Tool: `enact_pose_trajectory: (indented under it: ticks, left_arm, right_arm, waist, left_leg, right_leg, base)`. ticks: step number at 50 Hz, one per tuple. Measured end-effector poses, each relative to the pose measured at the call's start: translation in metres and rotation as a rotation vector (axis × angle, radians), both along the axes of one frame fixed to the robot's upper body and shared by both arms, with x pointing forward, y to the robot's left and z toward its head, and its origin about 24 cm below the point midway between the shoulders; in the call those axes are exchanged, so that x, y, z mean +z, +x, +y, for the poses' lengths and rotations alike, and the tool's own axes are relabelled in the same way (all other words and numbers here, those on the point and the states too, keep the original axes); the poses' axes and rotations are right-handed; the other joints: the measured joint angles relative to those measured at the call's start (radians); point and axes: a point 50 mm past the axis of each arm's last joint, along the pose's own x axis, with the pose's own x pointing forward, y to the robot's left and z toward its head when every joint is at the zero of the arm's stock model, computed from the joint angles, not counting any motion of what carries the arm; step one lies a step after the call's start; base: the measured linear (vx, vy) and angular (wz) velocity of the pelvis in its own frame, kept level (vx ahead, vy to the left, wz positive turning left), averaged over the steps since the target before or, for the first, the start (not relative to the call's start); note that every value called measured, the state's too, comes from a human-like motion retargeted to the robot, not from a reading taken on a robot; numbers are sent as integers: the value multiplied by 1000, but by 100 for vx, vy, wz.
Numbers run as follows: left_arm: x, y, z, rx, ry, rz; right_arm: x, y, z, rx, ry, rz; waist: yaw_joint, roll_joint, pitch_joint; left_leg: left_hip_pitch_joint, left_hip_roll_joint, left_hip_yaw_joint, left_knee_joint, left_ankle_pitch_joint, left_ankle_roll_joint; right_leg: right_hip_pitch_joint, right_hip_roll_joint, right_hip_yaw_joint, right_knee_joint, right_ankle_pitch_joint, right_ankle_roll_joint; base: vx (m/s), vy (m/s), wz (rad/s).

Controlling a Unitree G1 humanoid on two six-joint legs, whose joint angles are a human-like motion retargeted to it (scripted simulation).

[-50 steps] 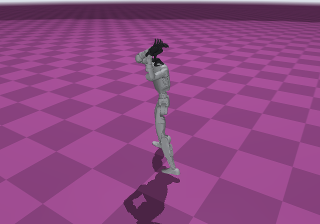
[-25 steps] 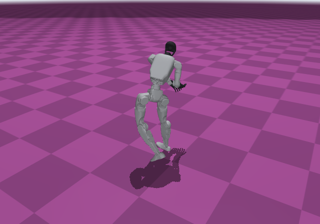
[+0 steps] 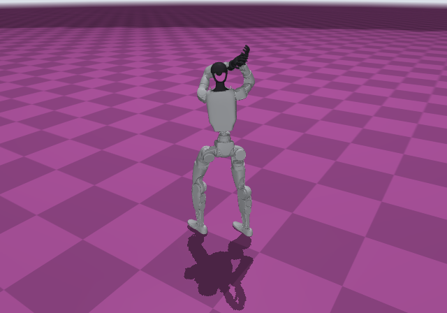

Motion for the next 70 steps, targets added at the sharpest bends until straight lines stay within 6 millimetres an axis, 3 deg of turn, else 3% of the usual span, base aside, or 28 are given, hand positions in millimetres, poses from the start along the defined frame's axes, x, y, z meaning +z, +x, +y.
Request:
enact_pose_trajectory:
  ticks: [3, 5, 7, 9, 10, 11, 12, 13, 15, 18, 20, 21, 22, 25, 28, 29, 33, 37, 40, 45, 49, 53, 57, 60, 63, 65, 67, 70]
  left_arm:
    - [14, 15, -15, 183, -42, 7]
    - [29, 41, -21, 337, -73, 71]
    - [57, 93, -14, 521, -159, 270]
    - [80, 179, 13, 732, -297, 643]
    - [78, 230, 35, 843, -371, 856]
    - [58, 288, 65, 962, -434, 1082]
    - [26, 338, 97, 1072, -485, 1314]
    - [-21, 381, 128, 1162, -499, 1570]
    - [-133, 429, 170, 1188, -484, 2052]
    - [-272, 433, 188, 1037, -596, 2380]
    - [-350, 414, 199, 1107, -548, 2533]
    - [-382, 402, 205, 1142, -491, 2619]
    - [-408, 389, 211, 1164, -457, 2692]
    - [-448, 365, 226, 1184, -505, 2762]
    - [-457, 355, 232, 1191, -549, 2720]
    - [-457, 354, 232, 1171, -554, 2712]
    - [-449, 349, 236, 1009, -549, 2719]
    - [-431, 353, 242, 695, -623, 2793]
    - [-412, 361, 248, 538, -678, 2788]
    - [-383, 378, 290, 523, -756, 2748]
    - [-360, 380, 364, 895, -869, 2610]
    - [-311, 363, 460, 1455, -1052, 2323]
    - [-243, 313, 547, 1960, -1349, 1942]
    - [-186, 271, 583, 2183, -1509, 1656]
    - [-120, 251, 585, 2358, -1448, 1297]
    - [-71, 247, 570, 2463, -1347, 997]
    - [-20, 251, 540, 2507, -1240, 669]
    - [29, 257, 492, 2450, -1133, 288]
  right_arm:
    - [18, 10, -2, 160, 5, 54]
    - [32, 32, -4, 286, -38, 151]
    - [51, 78, 1, 462, -206, 382]
    - [61, 155, 22, 694, -452, 733]
    - [54, 199, 32, 838, -561, 894]
    - [34, 251, 49, 936, -657, 1131]
    - [0, 296, 67, 1001, -739, 1396]
    - [-50, 334, 90, 977, -842, 1772]
    - [-166, 365, 120, 841, -1071, 2393]
    - [-287, 364, 137, 1049, -806, 2523]
    - [-359, 343, 147, 1347, -653, 2614]
    - [-390, 330, 152, 1333, -691, 2723]
    - [-416, 316, 156, -1294, 688, -2730]
    - [-455, 287, 174, -1311, 570, -2713]
    - [-461, 276, 182, -1365, 470, -2788]
    - [-460, 275, 182, 1351, -474, 2776]
    - [-454, 275, 175, 1276, -645, 2733]
    - [-440, 276, 171, 1329, -791, 2629]
    - [-426, 282, 159, 1238, -911, 2570]
    - [-406, 298, 116, 955, -874, 2547]
    - [-421, 295, 64, 745, -711, 2620]
    - [-445, 277, 9, 598, -523, 2717]
    - [-463, 259, -36, 451, -367, 2809]
    - [-471, 248, -62, 310, -300, 2874]
    - [-475, 238, -84, 223, -279, 2924]
    - [-475, 229, -98, 176, -256, 2940]
    - [-478, 218, -108, 140, -205, 2941]
    - [-482, 203, -119, 117, -126, 2932]
  waist:
    - [160, -134, 15]
    - [305, -217, 111]
    - [465, -238, 269]
    - [596, -178, 410]
    - [649, -133, 461]
    - [676, -100, 481]
    - [701, -65, 499]
    - [719, -30, 511]
    - [765, 57, 527]
    - [831, 166, 553]
    - [830, 210, 554]
    - [813, 234, 554]
    - [795, 256, 554]
    - [733, 317, 554]
    - [701, 361, 554]
    - [696, 365, 554]
    - [657, 331, 554]
    - [572, 236, 554]
    - [511, 170, 554]
    - [438, 97, 518]
    - [398, 71, 374]
    - [376, 68, 247]
    - [333, 84, 156]
    - [287, 113, 110]
    - [244, 151, 86]
    - [231, 169, 80]
    - [231, 173, 71]
    - [225, 193, 49]
  left_leg:
    - [-65, -10, -27, 56, -23, 107]
    - [-64, -3, -124, 32, -17, 116]
    - [-28, -8, -220, -26, 6, 120]
    - [3, -16, -309, -88, 40, 132]
    - [4, -12, -355, -113, 57, 128]
    - [-19, -26, -392, -140, 71, 109]
    - [-40, -41, -428, -167, 83, 86]
    - [-58, -58, -462, -196, 89, 56]
    - [-88, -80, -532, -247, 104, 24]
    - [-136, -119, -633, -311, 140, 20]
    - [-186, -176, -708, -348, 161, 12]
    - [-206, -208, -751, -366, 168, 10]
    - [-226, -238, -793, -385, 178, 10]
    - [-263, -301, -904, -447, 218, 22]
    - [-254, -299, -961, -497, 235, 15]
    - [-244, -286, -969, -508, 234, 12]
    - [-173, -227, -970, -531, 201, 1]
    - [-85, -202, -936, -504, 142, 0]
    - [-16, -190, -845, -458, 109, 20]
    - [115, -164, -732, -376, 58, 57]
    - [154, -158, -654, -316, 25, 63]
    - [198, -150, -563, -286, 1, 66]
    - [251, -142, -497, -295, -21, 70]
    - [288, -134, -466, -319, -43, 66]
    - [313, -131, -451, -343, -63, 61]
    - [324, -132, -445, -355, -72, 58]
    - [332, -135, -441, -365, -77, 55]
    - [338, -143, -439, -379, -80, 57]
  right_leg:
    - [6, 35, -145, 41, -5, 58]
    - [17, 104, -235, 89, 22, 64]
    - [13, 148, -352, 188, 71, 61]
    - [-62, 155, -515, 412, 88, 27]
    - [-134, 152, -607, 568, 77, -5]
    - [-237, 108, -673, 718, 47, -23]
    - [-333, 64, -726, 842, 19, -35]
    - [-414, 21, -754, 912, -5, -38]
    - [-528, -37, -773, 904, -21, -51]
    - [-590, -89, -768, 575, 42, -67]
    - [-612, -143, -771, 315, 93, -44]
    - [-627, -174, -768, 237, 115, -27]
    - [-642, -203, -763, 172, 144, -9]
    - [-660, -259, -752, 92, 279, 48]
    - [-630, -266, -824, 98, 303, 30]
    - [-620, -261, -845, 111, 284, 14]
    - [-574, -228, -880, 175, 192, -43]
    - [-486, -214, -888, 209, 126, -64]
    - [-406, -213, -891, 224, 86, -70]
    - [-266, -191, -871, 249, 31, -92]
    - [-233, -185, -825, 265, 14, -67]
    - [-213, -180, -772, 273, -3, -58]
    - [-195, -170, -722, 260, -16, -65]
    - [-183, -161, -698, 241, -25, -70]
    - [-169, -155, -688, 218, -28, -74]
    - [-162, -155, -686, 203, -23, -74]
    - [-156, -157, -685, 191, -17, -73]
    - [-153, -163, -686, 179, -8, -77]
  base:
    - [26, -7, 250]
    - [22, -20, 201]
    - [14, 2, 194]
    - [7, 14, 223]
    - [1, 1, 237]
    - [0, -3, 238]
    - [1, -4, 233]
    - [5, -6, 223]
    - [11, -8, 204]
    - [20, -15, 199]
    - [28, -24, 263]
    - [30, -29, 303]
    - [28, -32, 312]
    - [20, -34, 274]
    - [12, -35, 147]
    - [11, -34, 61]
    - [15, -32, 12]
    - [20, -26, 6]
    - [22, -19, -6]
    - [26, -12, -39]
    - [28, -4, -55]
    - [25, 1, -70]
    - [20, 7, -71]
    - [15, 11, -51]
    - [10, 12, -27]
    - [6, 11, -13]
    - [4, 11, -7]
    - [3, 10, -2]
